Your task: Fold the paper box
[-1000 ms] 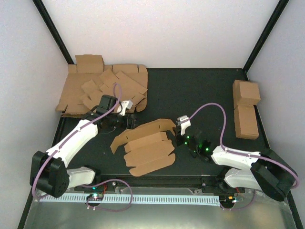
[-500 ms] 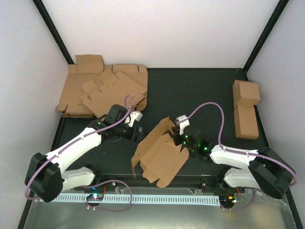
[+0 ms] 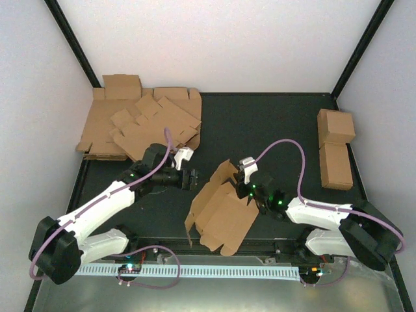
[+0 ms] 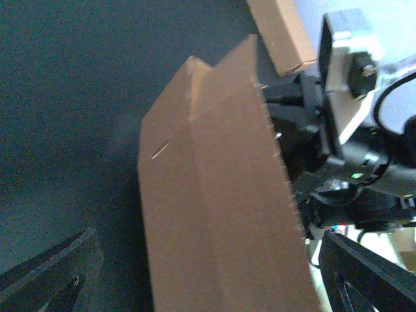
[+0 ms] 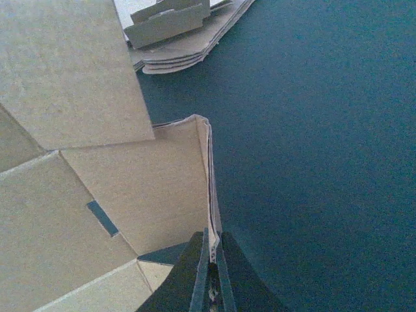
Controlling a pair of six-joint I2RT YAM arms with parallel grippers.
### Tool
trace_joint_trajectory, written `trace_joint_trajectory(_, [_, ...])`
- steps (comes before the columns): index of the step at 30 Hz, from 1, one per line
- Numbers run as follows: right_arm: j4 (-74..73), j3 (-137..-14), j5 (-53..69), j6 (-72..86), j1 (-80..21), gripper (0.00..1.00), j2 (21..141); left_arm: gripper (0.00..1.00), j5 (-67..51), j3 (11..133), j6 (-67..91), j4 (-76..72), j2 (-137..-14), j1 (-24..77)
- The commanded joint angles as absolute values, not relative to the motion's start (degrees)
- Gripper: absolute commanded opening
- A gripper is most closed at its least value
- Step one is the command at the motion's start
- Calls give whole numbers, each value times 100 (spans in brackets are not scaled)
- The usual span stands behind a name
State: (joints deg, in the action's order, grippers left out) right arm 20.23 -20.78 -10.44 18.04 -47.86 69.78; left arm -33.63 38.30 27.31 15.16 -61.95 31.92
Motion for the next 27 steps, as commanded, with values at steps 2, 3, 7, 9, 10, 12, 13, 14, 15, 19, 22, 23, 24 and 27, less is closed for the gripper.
trace_joint_trajectory(2, [2216, -2201, -1221, 1731, -4849, 5, 6926, 94, -3997, 3821, 3101, 1006, -6319, 3231])
trace_joint_trajectory(3, [2216, -2216, -1222, 1724, -4847, 5, 6933, 94, -4024, 3831, 3077, 1036, -6374, 3242])
trace_joint_trajectory(7, [2232, -2329, -1249, 1622, -4847, 8, 6958, 95, -4004, 3843, 2909, 1138, -6462, 3269])
trace_joint_trajectory(9, [2220, -2399, -1255, 1544, -4847, 8, 6999, 95, -3912, 3898, 2808, 1257, -6479, 3283])
trace_joint_trajectory(10, [2199, -2433, -1246, 1531, -4846, 9, 7004, 94, -3809, 3946, 2714, 1374, -6484, 3315])
trace_joint_trajectory(12, [2153, -2476, -1212, 1530, -4849, 12, 7010, 90, -3403, 4119, 2502, 1795, -6531, 3412])
trace_joint_trajectory(13, [2115, -2485, -1193, 1559, -4847, 15, 6993, 88, -3164, 4201, 2394, 2002, -6549, 3486])
trace_joint_trajectory(14, [2065, -2479, -1173, 1607, -4846, 19, 6968, 86, -2869, 4282, 2302, 2182, -6561, 3595])
trace_joint_trajectory(15, [2008, -2479, -1161, 1646, -4844, 23, 6929, 85, -2638, 4330, 2221, 2308, -6559, 3701])
trace_joint_trajectory(19, [1578, -2517, -1134, 1858, -4848, 39, 6691, 81, -1756, 4486, 2089, 2669, -6593, 4124])
trace_joint_trajectory(22, [844, -2619, -1086, 2075, -4843, 46, 6371, 77, -1350, 4610, 2089, 2896, -6686, 4290])
trace_joint_trajectory(23, [580, -2660, -1044, 2172, -4845, 48, 6258, 76, -1192, 4664, 2106, 3002, -6721, 4351])
trace_joint_trajectory(24, [369, -2681, -967, 2279, -4843, 48, 6140, 74, -1018, 4733, 2112, 3103, -6762, 4423])
trace_joint_trajectory(27, [-174, -2679, -575, 2577, -4851, 52, 5755, 71, -565, 4932, 2146, 3397, -6880, 4622])
